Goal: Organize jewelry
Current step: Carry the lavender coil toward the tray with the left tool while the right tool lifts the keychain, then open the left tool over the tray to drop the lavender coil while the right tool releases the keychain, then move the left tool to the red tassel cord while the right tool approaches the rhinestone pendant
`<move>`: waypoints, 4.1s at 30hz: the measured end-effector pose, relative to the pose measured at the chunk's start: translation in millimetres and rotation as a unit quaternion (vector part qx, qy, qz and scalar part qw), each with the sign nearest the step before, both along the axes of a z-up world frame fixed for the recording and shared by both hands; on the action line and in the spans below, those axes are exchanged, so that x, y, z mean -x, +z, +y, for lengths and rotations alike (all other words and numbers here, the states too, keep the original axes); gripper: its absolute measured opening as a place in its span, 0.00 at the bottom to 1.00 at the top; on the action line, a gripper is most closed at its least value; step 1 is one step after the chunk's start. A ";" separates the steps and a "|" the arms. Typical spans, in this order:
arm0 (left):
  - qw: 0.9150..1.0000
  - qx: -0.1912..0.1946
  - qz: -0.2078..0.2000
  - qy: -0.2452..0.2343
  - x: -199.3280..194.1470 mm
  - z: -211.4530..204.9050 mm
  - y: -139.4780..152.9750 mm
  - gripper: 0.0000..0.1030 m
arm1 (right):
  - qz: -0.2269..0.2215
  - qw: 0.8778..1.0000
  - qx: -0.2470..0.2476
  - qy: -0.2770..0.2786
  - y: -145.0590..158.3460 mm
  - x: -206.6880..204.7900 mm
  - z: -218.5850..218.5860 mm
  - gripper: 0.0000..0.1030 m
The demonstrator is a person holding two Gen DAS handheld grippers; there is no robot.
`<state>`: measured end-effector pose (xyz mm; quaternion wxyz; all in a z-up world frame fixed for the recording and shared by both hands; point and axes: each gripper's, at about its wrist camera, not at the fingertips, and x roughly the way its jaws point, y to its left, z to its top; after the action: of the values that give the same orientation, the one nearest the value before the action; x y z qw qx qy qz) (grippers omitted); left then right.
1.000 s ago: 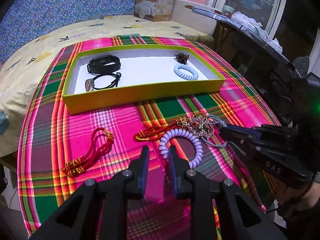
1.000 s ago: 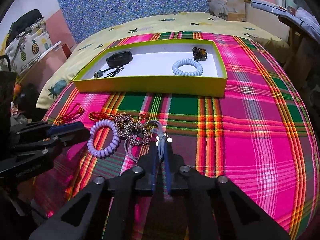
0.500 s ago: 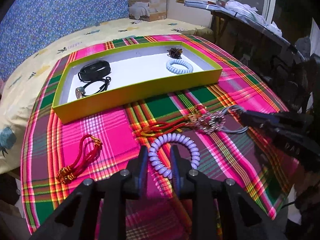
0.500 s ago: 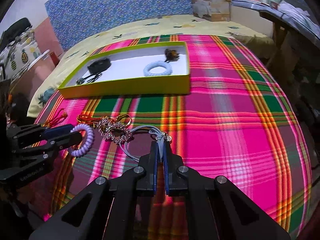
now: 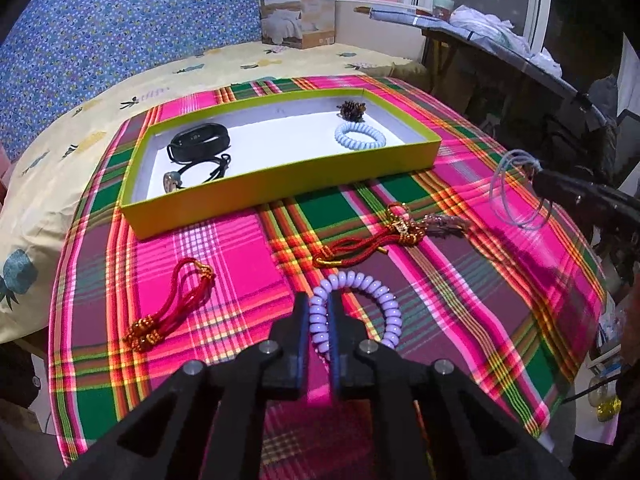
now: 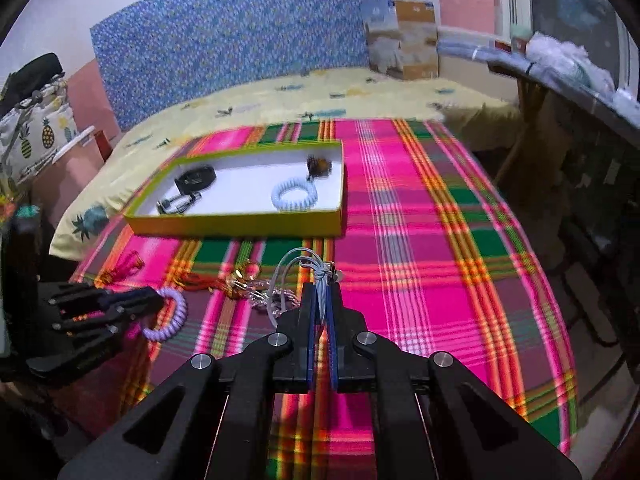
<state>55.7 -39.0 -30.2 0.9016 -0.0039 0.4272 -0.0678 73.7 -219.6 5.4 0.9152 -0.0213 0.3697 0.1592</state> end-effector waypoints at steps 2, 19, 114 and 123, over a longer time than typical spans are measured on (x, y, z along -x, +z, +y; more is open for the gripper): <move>1.000 0.004 -0.007 0.000 3.2 1.4 5.0 0.09 | -0.009 1.000 -0.001 0.000 6.8 3.5 0.8 0.05; 0.997 0.035 -0.070 0.019 28.9 23.9 56.8 0.09 | -0.030 0.999 -0.018 0.021 28.9 22.3 13.4 0.05; 0.997 0.033 -0.044 0.052 -56.1 51.6 45.5 0.11 | 0.035 0.997 0.008 0.063 1.5 -73.4 48.6 0.15; 0.997 0.026 -0.056 0.039 -15.4 44.8 51.4 0.11 | 0.027 0.997 -0.005 0.073 6.6 -33.5 42.3 0.15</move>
<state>71.1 5.8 21.2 0.9257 -0.0402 0.3734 -0.0439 107.2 -177.3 12.0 0.8912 -0.0396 0.3906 0.2274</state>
